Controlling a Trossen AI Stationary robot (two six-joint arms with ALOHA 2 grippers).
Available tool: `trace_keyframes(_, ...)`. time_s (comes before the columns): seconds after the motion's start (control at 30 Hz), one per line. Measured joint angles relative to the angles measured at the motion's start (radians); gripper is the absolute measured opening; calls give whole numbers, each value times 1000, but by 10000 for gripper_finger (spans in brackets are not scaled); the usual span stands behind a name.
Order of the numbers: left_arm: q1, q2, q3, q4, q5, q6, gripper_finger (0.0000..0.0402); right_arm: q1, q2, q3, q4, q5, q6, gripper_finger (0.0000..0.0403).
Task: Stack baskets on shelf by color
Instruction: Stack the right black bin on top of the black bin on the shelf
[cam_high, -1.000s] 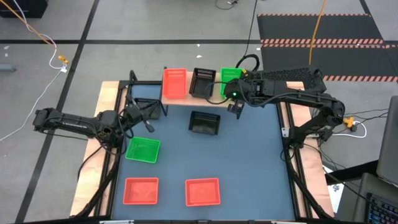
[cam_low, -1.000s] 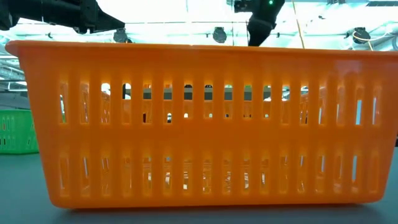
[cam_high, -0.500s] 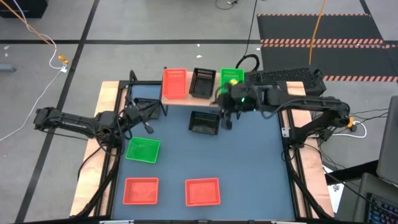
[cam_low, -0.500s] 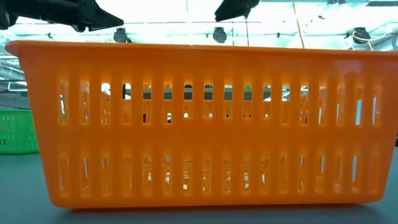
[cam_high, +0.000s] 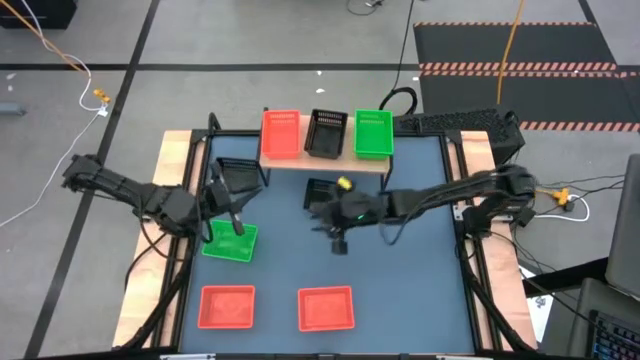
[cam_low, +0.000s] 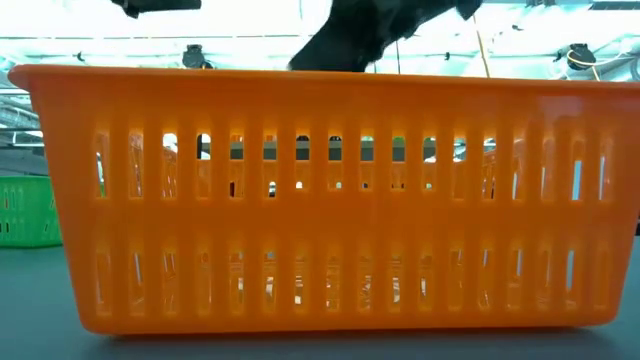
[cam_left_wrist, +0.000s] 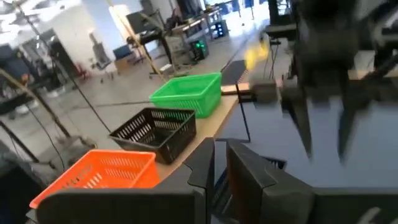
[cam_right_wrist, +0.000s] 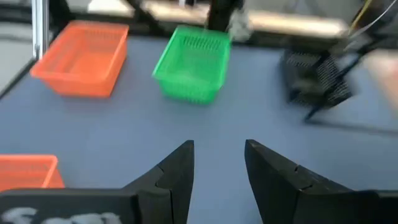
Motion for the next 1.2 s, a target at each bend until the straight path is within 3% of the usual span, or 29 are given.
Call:
trace_keyframes(0.23,-35,14,147,-372,-13,-228,47,50,224,289,-116,0,-78,139)
trace_keyframes(0.47,-39,-46,186,-684,-13,-448,47,40,344,495,-161,32,-136,139)
trace_keyframes(0.63,-38,-68,173,-787,-13,-547,47,22,376,487,-167,233,-100,139)
trace_keyframes(0.9,-35,-68,170,-896,-12,-685,47,9,379,346,-269,298,-73,139)
trace_keyframes(1.2,-35,-67,155,-947,-10,-760,47,43,262,263,-655,337,-420,116)
